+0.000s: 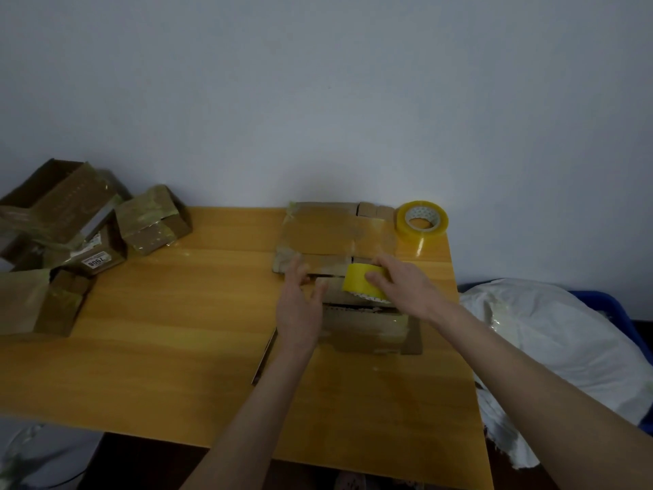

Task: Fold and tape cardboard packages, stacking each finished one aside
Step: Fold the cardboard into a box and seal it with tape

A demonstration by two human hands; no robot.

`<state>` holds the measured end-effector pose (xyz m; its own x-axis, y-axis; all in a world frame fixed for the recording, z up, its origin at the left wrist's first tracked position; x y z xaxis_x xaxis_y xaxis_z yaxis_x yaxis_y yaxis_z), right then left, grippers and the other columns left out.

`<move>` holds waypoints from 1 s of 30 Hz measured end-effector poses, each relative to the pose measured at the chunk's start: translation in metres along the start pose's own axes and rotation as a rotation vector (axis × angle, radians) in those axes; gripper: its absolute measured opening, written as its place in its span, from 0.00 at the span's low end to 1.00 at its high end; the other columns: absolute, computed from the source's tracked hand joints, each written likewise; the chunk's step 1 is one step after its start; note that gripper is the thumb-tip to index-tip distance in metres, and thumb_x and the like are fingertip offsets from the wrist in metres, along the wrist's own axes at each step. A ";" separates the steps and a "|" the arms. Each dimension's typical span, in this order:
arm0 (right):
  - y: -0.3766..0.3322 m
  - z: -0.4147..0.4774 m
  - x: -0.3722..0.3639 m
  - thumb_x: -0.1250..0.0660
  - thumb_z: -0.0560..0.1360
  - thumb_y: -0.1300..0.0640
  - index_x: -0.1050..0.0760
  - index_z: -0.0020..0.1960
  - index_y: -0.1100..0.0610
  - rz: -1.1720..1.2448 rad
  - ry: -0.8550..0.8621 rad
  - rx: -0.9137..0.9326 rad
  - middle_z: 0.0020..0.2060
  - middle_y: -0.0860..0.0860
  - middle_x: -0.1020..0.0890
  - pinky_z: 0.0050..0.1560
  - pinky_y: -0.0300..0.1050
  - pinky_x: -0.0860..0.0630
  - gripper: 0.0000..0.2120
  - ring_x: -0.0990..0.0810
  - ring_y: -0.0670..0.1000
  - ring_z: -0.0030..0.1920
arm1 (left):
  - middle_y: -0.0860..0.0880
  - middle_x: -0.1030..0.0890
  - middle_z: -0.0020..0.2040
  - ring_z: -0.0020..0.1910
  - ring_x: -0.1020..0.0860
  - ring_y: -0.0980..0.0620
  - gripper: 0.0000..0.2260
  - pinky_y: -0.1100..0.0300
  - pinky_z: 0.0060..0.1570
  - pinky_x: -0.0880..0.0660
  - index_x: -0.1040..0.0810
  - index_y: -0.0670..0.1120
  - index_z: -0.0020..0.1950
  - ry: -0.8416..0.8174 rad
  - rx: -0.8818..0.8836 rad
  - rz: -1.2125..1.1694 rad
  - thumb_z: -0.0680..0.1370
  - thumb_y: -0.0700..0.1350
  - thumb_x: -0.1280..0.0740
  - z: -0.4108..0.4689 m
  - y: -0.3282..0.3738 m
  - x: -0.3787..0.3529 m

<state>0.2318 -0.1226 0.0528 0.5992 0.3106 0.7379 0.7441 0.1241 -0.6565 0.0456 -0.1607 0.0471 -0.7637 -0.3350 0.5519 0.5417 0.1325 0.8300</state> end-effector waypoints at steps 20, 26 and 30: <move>-0.001 -0.002 -0.004 0.44 0.83 0.53 0.27 0.51 0.55 0.182 -0.113 0.031 0.41 0.46 0.26 0.40 0.40 0.33 0.09 0.28 0.46 0.41 | 0.49 0.22 0.60 0.55 0.25 0.56 0.13 0.63 0.53 0.28 0.24 0.45 0.65 -0.242 -0.003 0.112 0.80 0.41 0.39 -0.015 -0.043 -0.026; 0.000 -0.005 -0.004 0.44 0.82 0.54 0.27 0.50 0.54 0.193 -0.113 0.035 0.41 0.47 0.25 0.40 0.41 0.32 0.09 0.27 0.47 0.41 | 0.51 0.21 0.52 0.49 0.24 0.54 0.12 0.66 0.42 0.30 0.22 0.46 0.58 -0.443 0.181 0.040 0.81 0.51 0.39 -0.003 -0.021 -0.050; -0.001 -0.006 -0.007 0.42 0.81 0.49 0.29 0.56 0.51 0.147 -0.145 0.026 0.44 0.45 0.25 0.42 0.39 0.30 0.08 0.26 0.49 0.47 | 0.55 0.26 0.32 0.34 0.28 0.59 0.12 0.66 0.30 0.37 0.24 0.49 0.37 -0.347 0.222 0.104 0.79 0.51 0.36 0.009 -0.026 -0.044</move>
<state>0.2284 -0.1307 0.0493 0.6505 0.4595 0.6047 0.6426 0.0913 -0.7607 0.0621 -0.1415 0.0020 -0.8023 0.0200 0.5966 0.5626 0.3596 0.7444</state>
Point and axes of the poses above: each hand's wrist, its own z-axis towards the middle knuckle, its own x-axis out of the back of the hand, y = z × x, the point moved 10 cm from there along z, towards the middle knuckle
